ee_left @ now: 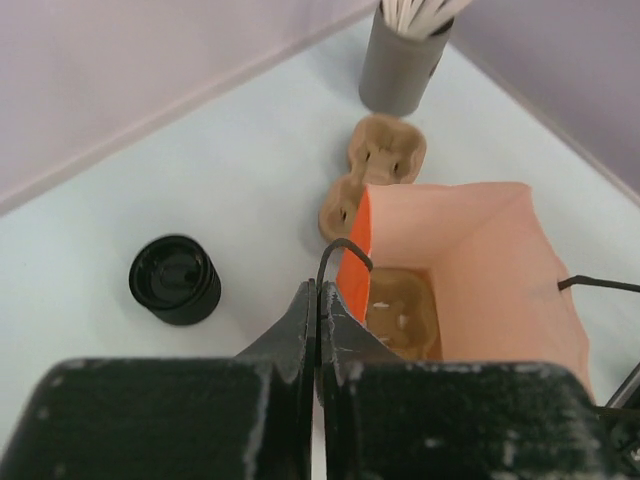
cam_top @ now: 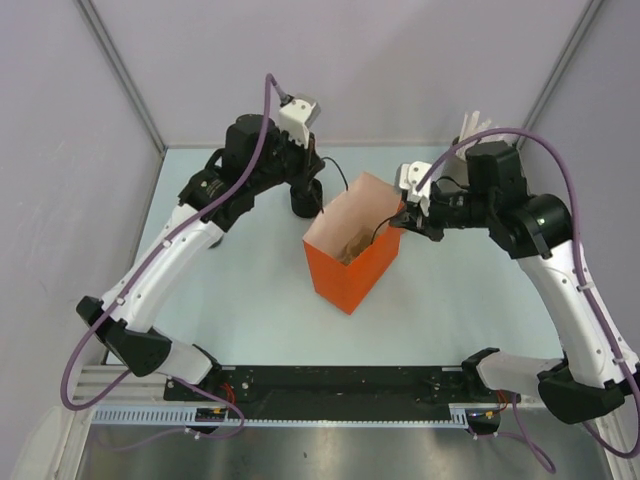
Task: Pack the takeout coffee
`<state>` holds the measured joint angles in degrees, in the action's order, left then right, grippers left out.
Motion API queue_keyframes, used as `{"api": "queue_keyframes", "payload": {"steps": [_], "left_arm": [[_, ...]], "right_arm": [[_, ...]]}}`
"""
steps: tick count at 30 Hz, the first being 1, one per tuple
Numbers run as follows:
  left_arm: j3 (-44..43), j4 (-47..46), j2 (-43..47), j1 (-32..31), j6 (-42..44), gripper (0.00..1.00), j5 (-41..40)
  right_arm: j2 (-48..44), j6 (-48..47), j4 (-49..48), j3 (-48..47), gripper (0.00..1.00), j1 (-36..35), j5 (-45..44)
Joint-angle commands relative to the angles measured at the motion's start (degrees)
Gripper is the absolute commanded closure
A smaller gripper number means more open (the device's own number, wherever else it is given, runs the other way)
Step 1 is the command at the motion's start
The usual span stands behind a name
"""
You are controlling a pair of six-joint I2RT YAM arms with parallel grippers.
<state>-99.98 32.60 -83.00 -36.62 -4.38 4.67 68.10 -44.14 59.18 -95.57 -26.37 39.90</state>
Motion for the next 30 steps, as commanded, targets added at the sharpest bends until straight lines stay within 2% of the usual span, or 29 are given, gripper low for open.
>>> {"api": "queue_keyframes", "payload": {"steps": [1,16,23,26,30], "left_arm": [[1.99,0.71,0.65,-0.29,2.45,1.00,-0.80],[-1.61,2.38,-0.58,-0.73,4.12,1.00,7.37],[-7.15,5.19,-4.61,-5.65,8.68,1.00,8.96],[-10.13,5.98,-7.95,-7.93,10.00,1.00,7.82],[-19.68,8.18,-14.98,-10.39,10.62,1.00,6.94]], "right_arm": [[2.65,0.46,1.11,1.62,1.00,-2.45,-2.01],[-2.44,0.11,4.28,-1.02,1.00,-1.85,-6.50],[-6.04,2.21,6.04,-2.25,1.00,4.83,-9.83],[-8.32,1.78,6.21,-0.59,1.00,10.36,-10.11],[-11.83,1.42,5.78,2.66,1.00,16.60,-11.51]]}}
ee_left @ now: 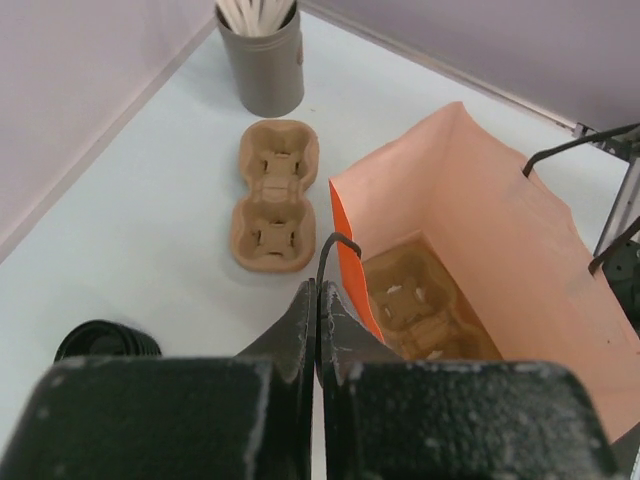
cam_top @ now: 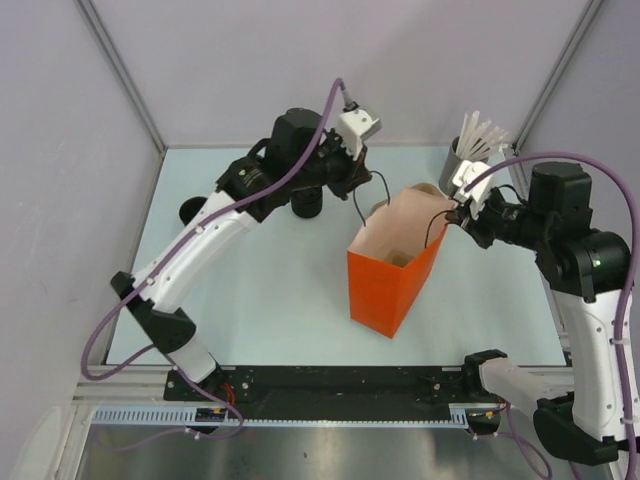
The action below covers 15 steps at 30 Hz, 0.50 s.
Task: Pack the takeout coffee
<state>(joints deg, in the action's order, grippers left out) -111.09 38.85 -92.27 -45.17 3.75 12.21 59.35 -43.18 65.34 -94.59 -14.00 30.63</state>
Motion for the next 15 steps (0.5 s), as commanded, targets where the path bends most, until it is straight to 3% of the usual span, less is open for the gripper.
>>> {"api": "queue_keyframes", "payload": {"steps": [1,9,15], "left_arm": [[-10.36,2.10,-7.12,-2.72,2.49,1.00,-1.04],[-22.67,-2.98,-18.03,-6.51,1.88,1.00,-3.33],[-21.46,-12.64,-21.11,-8.71,1.00,1.00,-4.12]], "right_arm": [[-3.54,0.81,-0.65,2.29,1.00,5.11,-3.81],[-6.44,3.63,-5.83,6.08,1.00,12.50,-11.82],[-7.23,4.07,-10.40,9.68,1.00,20.40,-15.16]]}}
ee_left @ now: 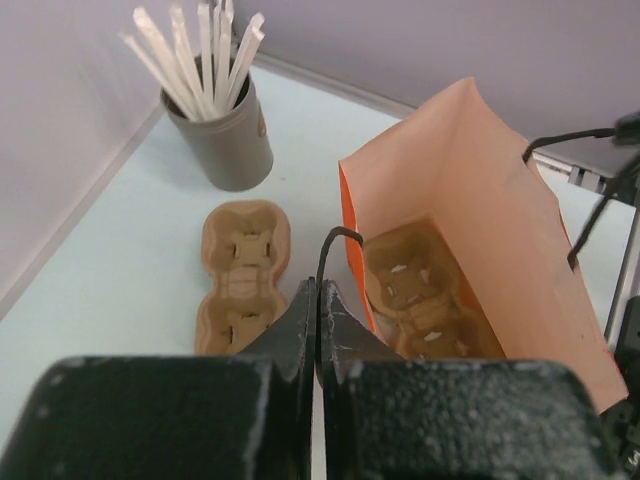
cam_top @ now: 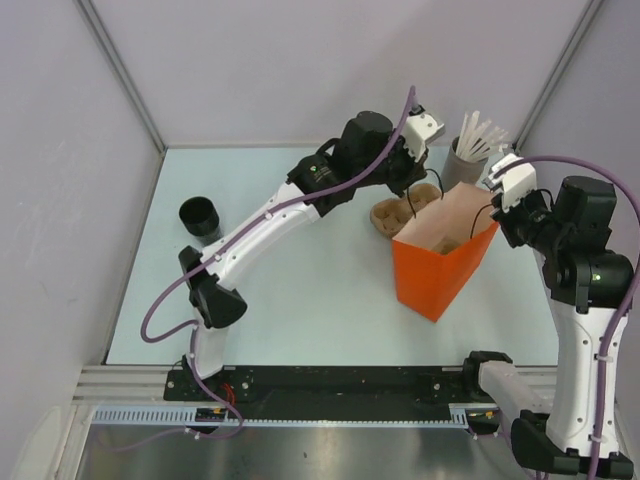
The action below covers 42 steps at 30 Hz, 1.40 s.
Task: Pack the takeout coffee
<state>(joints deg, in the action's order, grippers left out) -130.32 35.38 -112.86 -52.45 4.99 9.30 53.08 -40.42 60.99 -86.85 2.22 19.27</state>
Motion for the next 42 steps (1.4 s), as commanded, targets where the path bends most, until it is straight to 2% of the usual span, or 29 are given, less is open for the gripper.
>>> {"api": "queue_keyframes", "payload": {"steps": [1,6,9,12,18,21,22,26,29,30,32,33,35,36,38,39,42], "left_arm": [[-2.22,-10.66,-0.96,-1.78,-0.34,1.00,-1.48],[-7.48,-17.17,-6.14,-3.27,0.28,1.00,-5.69],[-10.47,-19.64,-8.69,-4.50,2.21,1.00,-7.80],[-11.18,-20.87,-10.27,-5.21,2.83,1.00,-8.24],[-10.83,-23.06,-12.64,-5.74,2.56,0.98,-9.12],[-11.27,-24.91,-14.14,-6.44,3.70,0.91,-10.95],[-11.53,-25.18,-14.40,-6.70,3.97,0.83,-11.14],[-11.89,-25.44,-15.20,-7.23,4.15,0.69,-11.23],[-11.88,-25.36,-15.02,-7.32,4.15,0.61,-11.67],[-11.80,-25.27,-14.94,-7.32,4.23,0.55,-11.76],[-11.97,-24.92,-14.23,-7.32,4.32,0.49,-12.11],[-12.06,-24.74,-14.06,-7.23,4.41,0.43,-12.37],[-12.50,-24.22,-13.10,-7.23,4.50,0.38,-12.99],[-12.67,-23.95,-12.74,-7.23,4.58,0.34,-13.25],[-12.94,-22.90,-11.43,-7.23,4.67,0.29,-13.87],[-12.94,-22.20,-10.90,-7.14,4.67,0.25,-14.04],[-12.24,-19.22,-7.92,-6.44,4.50,0.18,-14.66]], "right_arm": [[-0.96,1.23,-6.67,2.64,1.00,5.15,-3.89],[-0.17,0.70,-12.90,7.30,1.00,16.04,-0.38],[0.97,1.05,-15.37,7.83,1.00,24.83,10.48],[1.76,2.63,-18.18,7.84,1.00,31.85,17.00],[2.90,3.25,-18.89,7.83,1.00,35.48,20.28],[3.52,3.16,-18.19,7.83,1.00,35.93,21.24],[3.78,2.90,-17.84,7.83,1.00,36.19,21.60],[3.96,-1.22,-13.98,7.83,0.98,36.37,22.92],[3.35,-3.78,-11.61,7.83,0.77,36.37,23.01],[3.09,-4.74,-11.34,7.83,0.65,36.37,22.92],[2.21,-5.28,-11.07,7.83,0.56,36.45,22.92],[1.86,-5.71,-10.98,7.83,0.45,36.45,23.01],[1.15,-6.16,-10.90,7.83,0.36,36.45,23.62],[0.37,-6.77,-10.72,7.83,0.26,36.37,23.80],[-0.52,-8.08,-9.85,7.49,0.17,36.37,24.41],[-0.87,-8.87,-9.06,6.96,0.09,36.28,24.50],[-0.87,-13.79,-3.88,4.94,0.00,36.28,24.94]]}}
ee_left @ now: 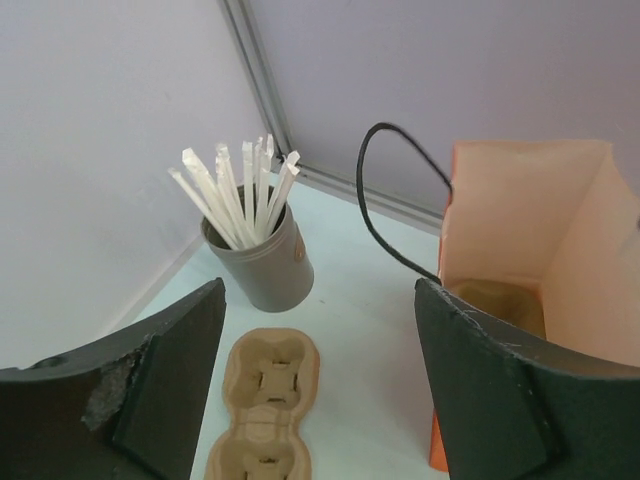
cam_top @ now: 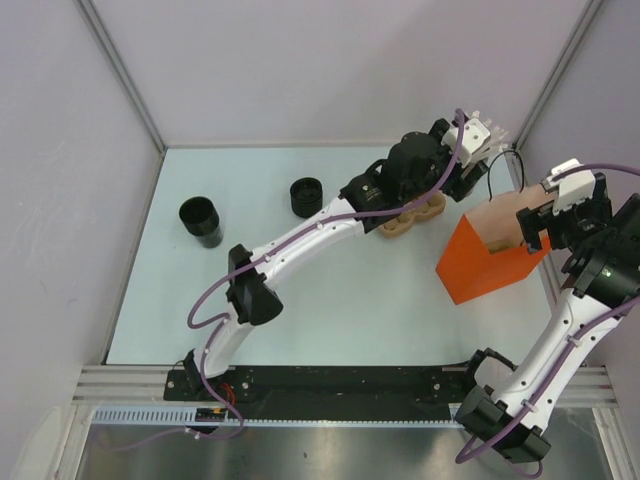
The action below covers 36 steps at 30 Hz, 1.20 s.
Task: Pack the takeout coffee
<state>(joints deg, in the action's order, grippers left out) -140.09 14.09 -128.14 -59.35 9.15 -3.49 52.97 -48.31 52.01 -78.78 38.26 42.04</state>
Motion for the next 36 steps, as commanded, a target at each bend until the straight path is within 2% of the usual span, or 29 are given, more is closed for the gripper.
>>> {"api": "queue_keyframes", "payload": {"steps": [1,6,8,12,17,21,22,29,33,36], "left_arm": [[-0.81,2.52,8.51,0.90,0.00,0.17,-1.88],[5.69,5.60,16.49,5.12,-2.11,0.07,-2.58],[9.39,6.91,18.96,7.13,-2.55,0.06,-2.75],[14.93,10.16,24.68,10.92,-2.38,0.02,-2.75],[25.29,12.89,34.15,17.50,-1.77,0.00,-5.12],[31.53,16.22,38.65,23.04,-1.59,0.00,-6.36],[33.81,16.84,39.45,24.27,-1.76,0.00,-6.27],[47.45,15.88,49.02,36.23,-1.85,0.00,-3.37],[48.77,19.74,52.54,41.33,-1.68,0.00,-3.02],[50.61,22.03,55.35,45.63,-0.10,0.00,-2.14]], "right_arm": [[-0.85,-9.66,8.95,-3.48,0.00,0.24,2.43],[-2.17,-18.56,17.67,-3.92,0.00,0.24,2.17],[-2.96,-22.24,21.63,-4.10,0.00,0.24,1.73],[-4.54,-24.03,25.60,-5.41,0.00,0.24,1.72],[-4.63,-21.21,25.86,-11.37,0.00,0.15,12.68],[-2.44,-11.48,21.22,-16.30,0.00,0.23,21.14],[-2.26,-4.75,16.33,-16.58,0.00,0.24,22.72],[1.34,18.39,-0.66,-16.14,0.00,-0.46,38.72],[2.92,24.05,-5.33,-16.05,0.00,-4.50,39.17],[4.16,27.74,-10.15,-14.74,0.00,-16.51,27.70]]}}
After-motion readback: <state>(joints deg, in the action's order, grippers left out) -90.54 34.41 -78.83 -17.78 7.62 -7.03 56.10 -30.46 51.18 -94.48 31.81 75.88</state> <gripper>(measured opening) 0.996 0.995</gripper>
